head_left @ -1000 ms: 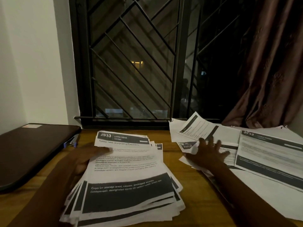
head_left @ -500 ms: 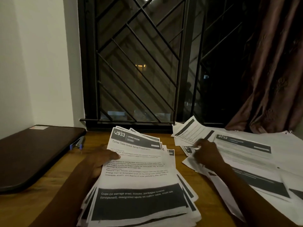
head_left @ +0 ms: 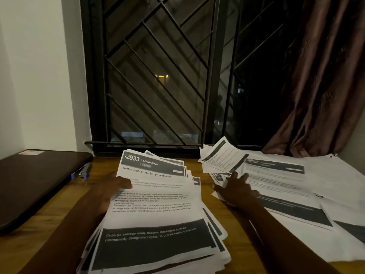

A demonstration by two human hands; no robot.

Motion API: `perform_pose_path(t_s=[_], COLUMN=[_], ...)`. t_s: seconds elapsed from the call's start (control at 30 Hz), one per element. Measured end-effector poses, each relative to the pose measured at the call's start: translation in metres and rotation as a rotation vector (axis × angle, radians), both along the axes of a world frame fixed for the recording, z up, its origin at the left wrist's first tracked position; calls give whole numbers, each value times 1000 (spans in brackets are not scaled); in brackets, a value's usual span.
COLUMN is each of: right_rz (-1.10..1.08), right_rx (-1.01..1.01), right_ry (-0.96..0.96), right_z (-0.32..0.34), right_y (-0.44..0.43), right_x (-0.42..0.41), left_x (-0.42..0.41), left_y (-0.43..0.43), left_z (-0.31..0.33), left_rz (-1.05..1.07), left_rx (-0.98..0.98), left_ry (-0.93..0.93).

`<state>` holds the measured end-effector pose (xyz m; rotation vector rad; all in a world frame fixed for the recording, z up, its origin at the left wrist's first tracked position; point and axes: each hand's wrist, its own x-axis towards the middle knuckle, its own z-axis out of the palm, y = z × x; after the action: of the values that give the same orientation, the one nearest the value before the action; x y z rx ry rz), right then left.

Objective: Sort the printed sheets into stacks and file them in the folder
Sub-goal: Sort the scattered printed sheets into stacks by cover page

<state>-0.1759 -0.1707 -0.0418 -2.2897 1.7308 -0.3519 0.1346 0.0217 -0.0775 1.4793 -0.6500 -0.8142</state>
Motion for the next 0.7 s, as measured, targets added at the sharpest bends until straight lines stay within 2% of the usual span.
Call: perform_pose_path(t_s=[0.13,0.23,0.33,0.5,0.63,0.7], right_rz=[48,79,150,501,662,765], right_rx=[-87,-116,-98,-177,-40,-26], right_ry=[-108,-156,-290,-392,-421,-426], right_z=[7,14,25,41,10,1], right_y=[12,19,33,96,142,161], right_x=[1,-1,3,36,69,78], left_x=[14,-27,-60,-58,-59,-58], left_y=[-9,7,15,9,8,7], left_z=[-17,17,41,37,37,37], left_rz=[-3,16,44,122,157,92], left_rx=[20,43,51,75,-33,-59], left_ry=[-9,27,44,1,29,19])
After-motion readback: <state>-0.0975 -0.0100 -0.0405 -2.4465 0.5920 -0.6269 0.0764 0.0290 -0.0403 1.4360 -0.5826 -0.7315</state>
